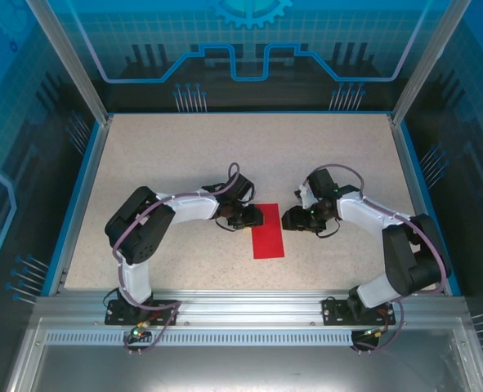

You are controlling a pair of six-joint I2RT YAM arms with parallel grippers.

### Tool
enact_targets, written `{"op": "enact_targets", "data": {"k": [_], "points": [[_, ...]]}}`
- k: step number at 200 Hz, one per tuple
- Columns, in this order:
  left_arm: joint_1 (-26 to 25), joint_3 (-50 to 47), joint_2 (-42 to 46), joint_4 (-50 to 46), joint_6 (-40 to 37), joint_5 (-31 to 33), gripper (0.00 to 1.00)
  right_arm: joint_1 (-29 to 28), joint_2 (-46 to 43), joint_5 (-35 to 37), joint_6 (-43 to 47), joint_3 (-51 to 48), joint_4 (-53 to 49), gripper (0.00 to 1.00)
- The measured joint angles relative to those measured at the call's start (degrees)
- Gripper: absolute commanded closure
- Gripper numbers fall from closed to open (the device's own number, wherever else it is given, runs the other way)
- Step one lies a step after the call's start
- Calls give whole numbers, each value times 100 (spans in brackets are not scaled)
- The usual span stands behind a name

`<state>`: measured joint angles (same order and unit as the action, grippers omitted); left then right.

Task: Fold a paper plane with a square sheet of paper (fold left side to right side)

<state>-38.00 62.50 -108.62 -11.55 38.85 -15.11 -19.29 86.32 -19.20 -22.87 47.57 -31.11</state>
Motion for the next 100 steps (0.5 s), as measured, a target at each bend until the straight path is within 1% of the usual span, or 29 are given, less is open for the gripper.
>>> {"op": "enact_targets", "data": {"k": [66,100], "points": [[-4,-61,24,52,20,44,67,0,479,-511,-50,85,131,41],[-4,-164,72,192,22,57,67,0,841,-490,-63,682,170,40]]}}
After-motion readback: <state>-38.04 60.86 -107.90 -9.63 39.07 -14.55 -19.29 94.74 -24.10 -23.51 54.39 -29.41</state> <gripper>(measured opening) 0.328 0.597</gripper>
